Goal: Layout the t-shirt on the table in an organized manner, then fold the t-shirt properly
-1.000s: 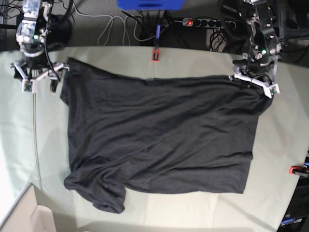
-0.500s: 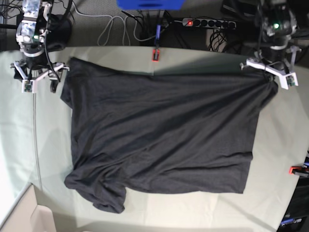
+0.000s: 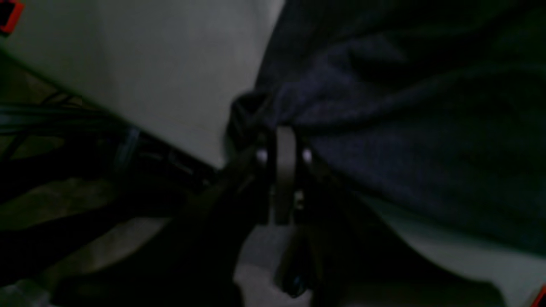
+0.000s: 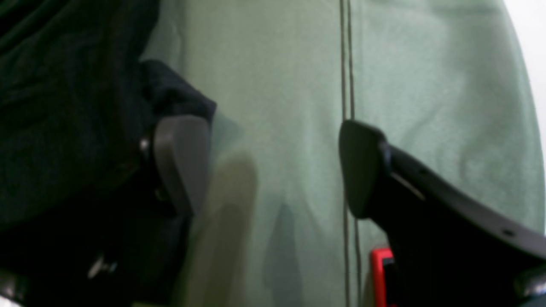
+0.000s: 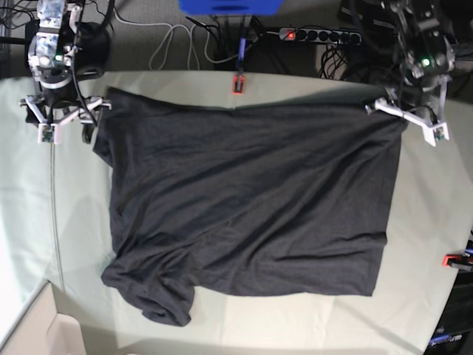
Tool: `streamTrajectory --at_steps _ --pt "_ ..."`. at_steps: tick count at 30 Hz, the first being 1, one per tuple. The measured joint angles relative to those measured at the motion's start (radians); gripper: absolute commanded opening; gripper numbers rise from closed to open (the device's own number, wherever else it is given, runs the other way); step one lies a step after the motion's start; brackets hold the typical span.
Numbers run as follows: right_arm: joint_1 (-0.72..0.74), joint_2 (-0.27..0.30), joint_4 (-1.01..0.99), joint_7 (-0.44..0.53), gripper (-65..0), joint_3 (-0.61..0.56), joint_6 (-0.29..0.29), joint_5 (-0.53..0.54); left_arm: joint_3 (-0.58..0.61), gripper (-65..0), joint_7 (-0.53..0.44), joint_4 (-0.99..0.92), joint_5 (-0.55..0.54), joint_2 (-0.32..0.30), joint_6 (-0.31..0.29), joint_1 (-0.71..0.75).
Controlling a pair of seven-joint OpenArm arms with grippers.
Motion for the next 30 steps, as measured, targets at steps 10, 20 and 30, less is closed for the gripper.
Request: streamTrajectory --at_steps 10,20,30 --pt "-0.032 0.0 0.002 0.0 -16.7 0.005 0.0 0.0 0.003 -49.8 0.078 0.001 -0.006 -0.033 -0.003 -0.243" --pt "-0.056 -0.001 0.006 0.004 -16.7 0.008 0.0 0.0 -0.002 -49.8 0.373 0.114 -0.001 -0.032 -0.001 -0.274" --pt "-0.051 -0.016 0.005 0.004 -16.5 0.007 0.0 0.0 -0.006 -49.8 0.164 -0.027 0.004 -0.034 0.002 -0.101"
